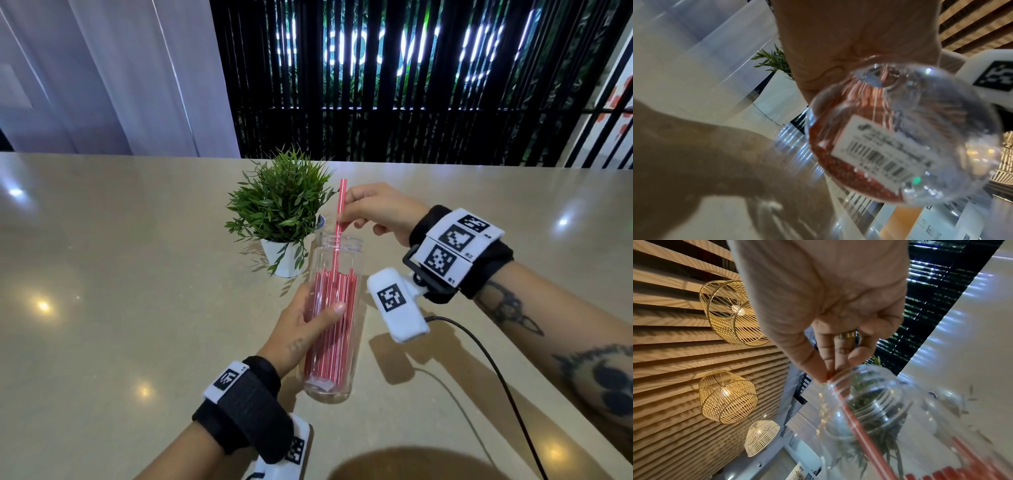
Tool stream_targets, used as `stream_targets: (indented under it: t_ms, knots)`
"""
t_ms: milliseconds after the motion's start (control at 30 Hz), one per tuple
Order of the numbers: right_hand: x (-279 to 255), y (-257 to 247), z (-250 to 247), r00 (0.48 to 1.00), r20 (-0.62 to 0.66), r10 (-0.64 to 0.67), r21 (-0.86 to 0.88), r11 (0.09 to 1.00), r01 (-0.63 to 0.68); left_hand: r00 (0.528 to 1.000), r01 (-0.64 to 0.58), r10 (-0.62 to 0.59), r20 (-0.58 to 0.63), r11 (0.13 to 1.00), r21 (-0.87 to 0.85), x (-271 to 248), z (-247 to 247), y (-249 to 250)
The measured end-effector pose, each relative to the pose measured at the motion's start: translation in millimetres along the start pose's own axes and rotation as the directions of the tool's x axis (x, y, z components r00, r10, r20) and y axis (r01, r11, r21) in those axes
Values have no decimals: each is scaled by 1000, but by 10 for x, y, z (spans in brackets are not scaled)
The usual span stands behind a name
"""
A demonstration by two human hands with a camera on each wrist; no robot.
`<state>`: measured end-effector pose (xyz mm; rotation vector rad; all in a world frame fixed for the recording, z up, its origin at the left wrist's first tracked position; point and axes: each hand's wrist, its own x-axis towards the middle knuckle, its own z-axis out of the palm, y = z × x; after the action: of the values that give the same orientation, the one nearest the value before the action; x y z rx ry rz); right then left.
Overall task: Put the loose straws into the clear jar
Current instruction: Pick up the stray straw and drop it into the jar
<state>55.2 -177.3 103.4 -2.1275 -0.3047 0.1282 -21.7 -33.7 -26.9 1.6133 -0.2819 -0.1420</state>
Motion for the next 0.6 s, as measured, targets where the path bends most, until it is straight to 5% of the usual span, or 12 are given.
stream_targets:
  t_ms: [267,366,466,533,600]
  knots:
    - [-114,-44,-73,1000,-10,-23,-35,999,22,999,-34,34,-34,999,-20,43,-16,3]
    - [-110,41,-110,972,-210,-108,51,991,122,999,-37,36,-36,999,-28,49,-13,10]
    - [-217,231,-23,864,-467,-185,15,976,217,998,-49,48,-41,998,-36,61,8,20]
    - [-373,385,103,897,-414,-154,13,985,175,998,-58,56,-36,998,-36,75,24,33]
    - [-569,498,235,977,-207,-49,92,993,70,997,-66,65,-33,997,-43,90,41,44]
